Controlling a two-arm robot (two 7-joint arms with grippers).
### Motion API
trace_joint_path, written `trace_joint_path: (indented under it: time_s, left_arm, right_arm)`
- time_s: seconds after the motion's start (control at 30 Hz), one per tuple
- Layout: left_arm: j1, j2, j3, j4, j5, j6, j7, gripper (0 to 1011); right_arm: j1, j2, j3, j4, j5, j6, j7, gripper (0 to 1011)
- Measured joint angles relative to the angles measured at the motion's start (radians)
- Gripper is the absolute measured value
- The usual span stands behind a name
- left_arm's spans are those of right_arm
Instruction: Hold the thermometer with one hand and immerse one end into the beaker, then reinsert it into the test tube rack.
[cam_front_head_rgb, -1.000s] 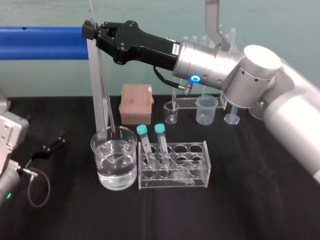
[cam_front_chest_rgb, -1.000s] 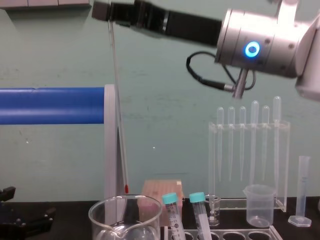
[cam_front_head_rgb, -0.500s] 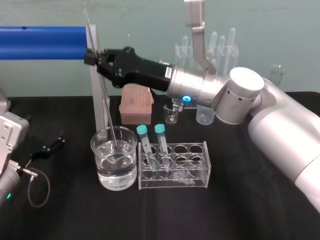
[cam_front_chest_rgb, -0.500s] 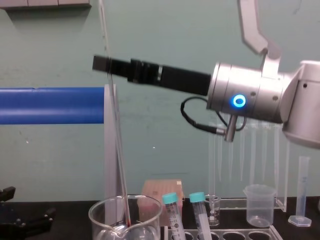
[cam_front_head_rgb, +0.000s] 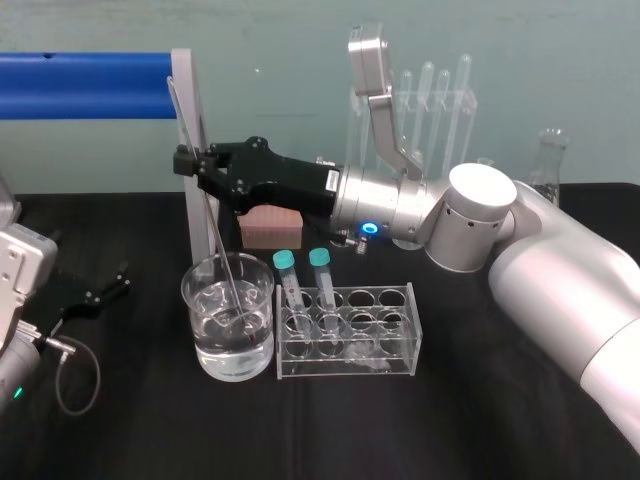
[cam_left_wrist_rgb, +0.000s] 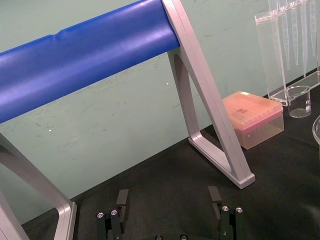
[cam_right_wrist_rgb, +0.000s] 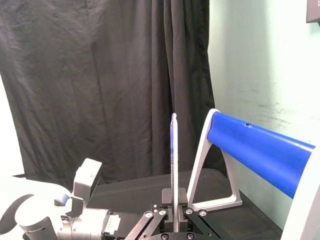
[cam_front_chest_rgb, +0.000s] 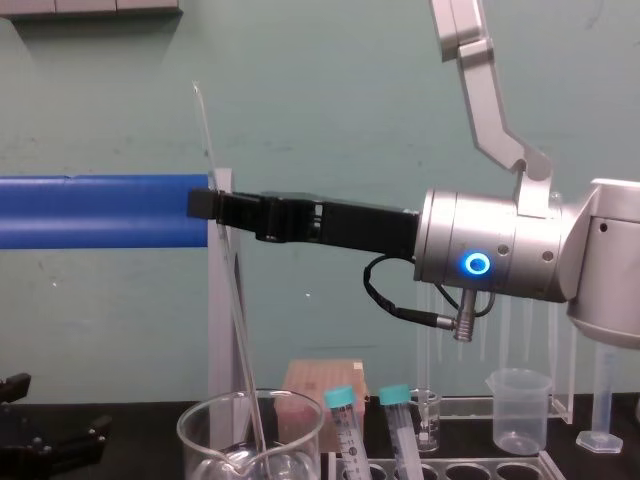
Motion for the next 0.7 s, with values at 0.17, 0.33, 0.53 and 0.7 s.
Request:
trace_joint_path:
  time_s: [0.17, 0.33, 0.53, 0.7]
  left_arm:
    - [0.0, 0.0, 0.0, 0.0, 0.0, 0.0, 0.0, 1008]
    - [0.0, 0.0, 0.0, 0.0, 0.0, 0.0, 0.0, 1008]
    - [0.0, 0.0, 0.0, 0.0, 0.0, 0.0, 0.0, 1008]
    - [0.0, 0.0, 0.0, 0.0, 0.0, 0.0, 0.0, 1008]
  right_arm:
    - [-0.005, -0.007, 0.008, 0.011, -0.011, 0.0, 0.003, 53]
    - [-0.01, -0.008, 0.014, 0.014, -0.019, 0.003, 0.003, 53]
    - [-0.015, -0.009, 0.02, 0.013, -0.025, 0.01, 0.006, 53]
    - [-0.019, -0.009, 0.025, 0.009, -0.027, 0.016, 0.007, 53]
